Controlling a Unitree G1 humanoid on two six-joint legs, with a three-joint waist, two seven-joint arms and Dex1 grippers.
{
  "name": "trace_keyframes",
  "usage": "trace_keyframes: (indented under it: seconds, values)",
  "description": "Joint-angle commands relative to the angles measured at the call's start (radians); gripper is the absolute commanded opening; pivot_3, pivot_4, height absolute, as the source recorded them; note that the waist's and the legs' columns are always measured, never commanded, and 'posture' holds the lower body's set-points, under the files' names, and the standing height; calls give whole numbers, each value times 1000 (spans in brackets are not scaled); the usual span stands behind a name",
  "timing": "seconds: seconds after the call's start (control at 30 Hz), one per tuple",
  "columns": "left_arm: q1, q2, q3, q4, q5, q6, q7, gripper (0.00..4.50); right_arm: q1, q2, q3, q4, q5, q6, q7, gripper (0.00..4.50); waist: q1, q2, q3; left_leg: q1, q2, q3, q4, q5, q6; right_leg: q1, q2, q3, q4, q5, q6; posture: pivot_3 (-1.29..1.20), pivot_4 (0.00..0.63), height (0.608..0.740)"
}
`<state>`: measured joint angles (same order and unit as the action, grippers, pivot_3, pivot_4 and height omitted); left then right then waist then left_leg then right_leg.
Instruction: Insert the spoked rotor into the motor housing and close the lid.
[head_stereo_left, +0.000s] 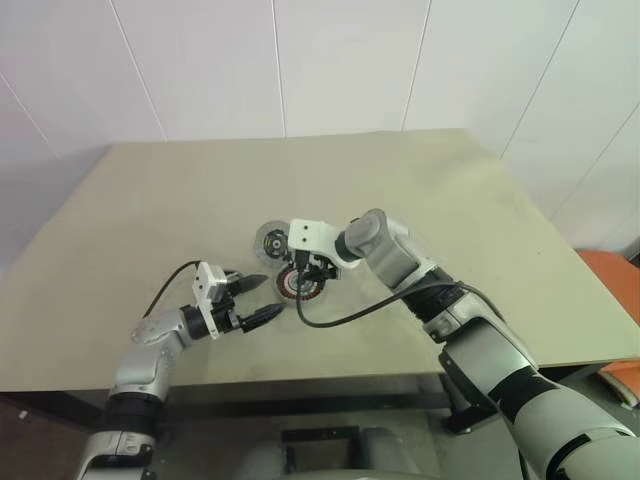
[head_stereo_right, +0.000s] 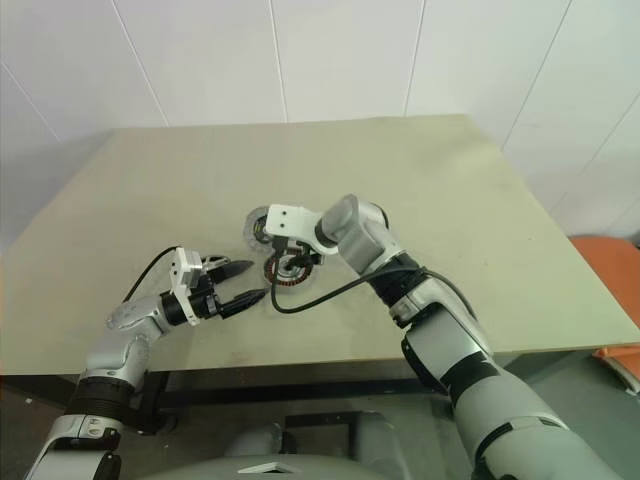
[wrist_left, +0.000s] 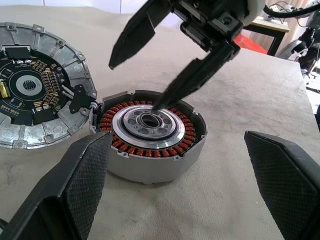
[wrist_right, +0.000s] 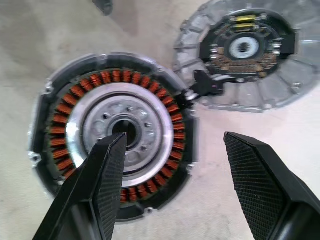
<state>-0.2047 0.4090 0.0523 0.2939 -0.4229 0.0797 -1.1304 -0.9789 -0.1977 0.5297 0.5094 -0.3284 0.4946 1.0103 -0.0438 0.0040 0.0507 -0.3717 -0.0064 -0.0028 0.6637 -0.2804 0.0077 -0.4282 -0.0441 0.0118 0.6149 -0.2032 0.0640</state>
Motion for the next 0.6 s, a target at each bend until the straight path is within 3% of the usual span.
trace_keyframes:
  seconds: [0.03, 0.6]
  values:
    - [-16, 2, 4, -10, -2, -11, -3, 4500, -45, 7, -30, -5, 13, -7, -25, 3250, 0, 0, 0, 0, 0, 0, 0, 0, 0, 0, 0, 0, 0, 0, 0, 0, 0, 740]
    - [-17, -1, 6, -5, -5, -12, -5, 4500, -5, 34, -1, 4, 16, 25, -42, 3250, 0, 0, 0, 0, 0, 0, 0, 0, 0, 0, 0, 0, 0, 0, 0, 0, 0, 740]
